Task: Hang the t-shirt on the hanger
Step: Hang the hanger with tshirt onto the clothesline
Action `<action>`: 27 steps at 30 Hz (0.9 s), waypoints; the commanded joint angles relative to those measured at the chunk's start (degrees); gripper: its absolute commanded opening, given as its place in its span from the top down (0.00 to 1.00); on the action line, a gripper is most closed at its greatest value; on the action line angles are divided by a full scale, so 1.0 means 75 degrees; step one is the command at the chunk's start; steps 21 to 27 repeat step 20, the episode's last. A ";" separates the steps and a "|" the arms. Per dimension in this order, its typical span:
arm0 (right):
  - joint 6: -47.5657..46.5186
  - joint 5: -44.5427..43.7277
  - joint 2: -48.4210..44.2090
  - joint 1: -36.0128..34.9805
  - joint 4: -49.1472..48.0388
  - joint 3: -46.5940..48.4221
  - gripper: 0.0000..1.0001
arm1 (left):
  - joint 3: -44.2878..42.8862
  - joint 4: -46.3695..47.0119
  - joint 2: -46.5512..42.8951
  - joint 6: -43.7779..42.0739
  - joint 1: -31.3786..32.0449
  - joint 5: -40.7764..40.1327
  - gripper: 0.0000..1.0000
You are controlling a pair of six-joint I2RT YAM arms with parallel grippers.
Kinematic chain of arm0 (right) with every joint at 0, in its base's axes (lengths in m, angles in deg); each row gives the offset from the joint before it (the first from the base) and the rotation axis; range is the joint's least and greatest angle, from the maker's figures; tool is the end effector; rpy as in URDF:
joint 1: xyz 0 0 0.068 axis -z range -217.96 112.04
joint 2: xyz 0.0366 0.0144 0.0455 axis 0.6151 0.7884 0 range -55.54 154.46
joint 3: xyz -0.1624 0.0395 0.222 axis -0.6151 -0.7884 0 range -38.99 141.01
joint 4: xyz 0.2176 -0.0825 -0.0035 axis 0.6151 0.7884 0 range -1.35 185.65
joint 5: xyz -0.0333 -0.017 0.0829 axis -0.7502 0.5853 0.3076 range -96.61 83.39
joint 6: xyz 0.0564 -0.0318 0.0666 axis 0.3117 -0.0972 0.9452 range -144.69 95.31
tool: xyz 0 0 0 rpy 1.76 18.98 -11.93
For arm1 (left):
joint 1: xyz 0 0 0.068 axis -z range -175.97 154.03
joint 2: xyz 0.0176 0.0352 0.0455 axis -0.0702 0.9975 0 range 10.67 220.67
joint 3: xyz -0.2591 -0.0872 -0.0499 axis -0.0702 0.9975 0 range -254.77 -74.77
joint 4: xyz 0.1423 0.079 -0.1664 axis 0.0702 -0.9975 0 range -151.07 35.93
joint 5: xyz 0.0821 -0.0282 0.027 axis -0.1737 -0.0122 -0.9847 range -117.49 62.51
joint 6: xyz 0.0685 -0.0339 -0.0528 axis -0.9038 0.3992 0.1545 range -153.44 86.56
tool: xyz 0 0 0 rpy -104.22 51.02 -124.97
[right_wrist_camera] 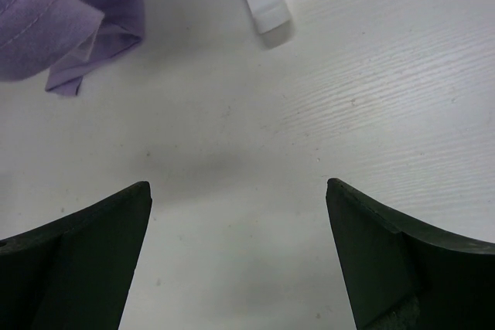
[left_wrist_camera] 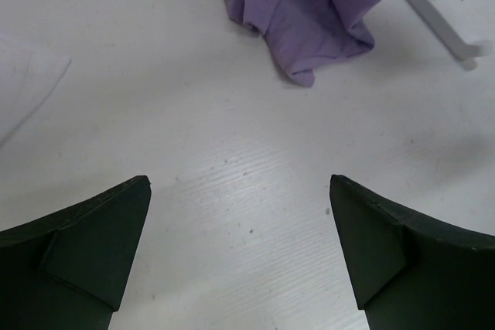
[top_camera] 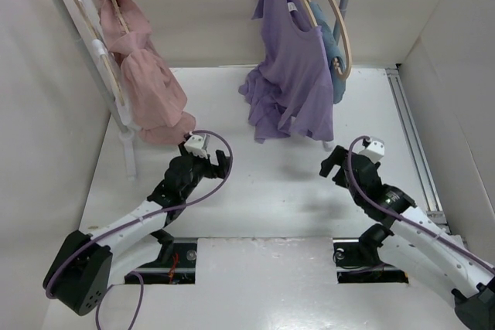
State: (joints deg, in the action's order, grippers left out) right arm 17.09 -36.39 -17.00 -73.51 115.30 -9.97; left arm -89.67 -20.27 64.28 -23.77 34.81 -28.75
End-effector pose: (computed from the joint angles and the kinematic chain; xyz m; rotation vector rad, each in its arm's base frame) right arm 0.1452 0.0528 0.2185 0.3969 2.0797 0.2296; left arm 0.1915 -0.1120 0.2296 0.2914 1.6568 -0.5165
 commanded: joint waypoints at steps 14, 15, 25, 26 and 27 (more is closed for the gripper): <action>0.1261 -0.0752 -0.0744 0.0111 0.0782 -0.0341 0.01 | 0.0498 0.1165 -0.0081 0.0433 0.0032 -0.0418 0.00; 0.1261 -0.0833 -0.0849 0.0111 0.0782 -0.0341 0.01 | 0.0498 0.1165 -0.0081 0.0433 0.0032 -0.0418 0.00; 0.1332 -0.1103 -0.1003 0.0111 0.0782 -0.0341 0.01 | 0.0498 0.1165 -0.0081 0.0433 0.0032 -0.0418 0.00; 0.1332 -0.1103 -0.1003 0.0111 0.0782 -0.0341 0.01 | 0.0498 0.1165 -0.0081 0.0433 0.0032 -0.0418 0.00; 0.1332 -0.1103 -0.1003 0.0111 0.0782 -0.0341 0.01 | 0.0498 0.1165 -0.0081 0.0433 0.0032 -0.0418 0.00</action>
